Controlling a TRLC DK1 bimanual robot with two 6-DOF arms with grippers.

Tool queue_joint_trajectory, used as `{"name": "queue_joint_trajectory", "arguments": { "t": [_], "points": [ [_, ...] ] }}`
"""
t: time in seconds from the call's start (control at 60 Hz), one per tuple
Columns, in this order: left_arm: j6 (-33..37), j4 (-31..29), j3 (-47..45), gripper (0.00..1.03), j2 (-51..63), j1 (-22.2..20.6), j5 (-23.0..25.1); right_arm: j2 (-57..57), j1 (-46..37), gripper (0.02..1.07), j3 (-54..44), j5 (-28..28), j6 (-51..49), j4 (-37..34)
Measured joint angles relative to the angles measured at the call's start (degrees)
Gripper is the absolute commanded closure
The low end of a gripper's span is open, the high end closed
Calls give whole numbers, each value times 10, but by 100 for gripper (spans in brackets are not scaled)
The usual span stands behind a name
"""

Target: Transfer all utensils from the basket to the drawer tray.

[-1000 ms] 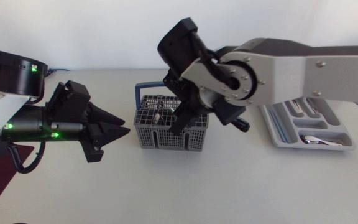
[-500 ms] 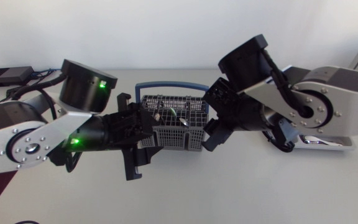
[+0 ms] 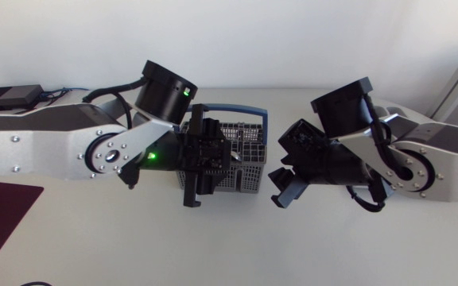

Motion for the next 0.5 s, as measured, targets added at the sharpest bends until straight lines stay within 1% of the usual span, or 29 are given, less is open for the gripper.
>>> {"name": "queue_joint_trajectory", "arguments": {
  "t": [0.117,0.233,0.3,0.367,0.5],
  "points": [
    [34,5,15,43,18,0,0,1,-4,46,0,-12,0,12],
    [66,26,31,44,41,0,-7,4,-5,46,-2,-20,0,27],
    [84,31,37,44,53,0,-13,7,-6,46,-2,-23,0,28],
    [99,39,38,48,62,0,-16,7,-6,46,-3,-27,0,28],
    [130,57,38,49,80,0,-30,7,-6,46,-3,-31,0,28]
  ]
}}
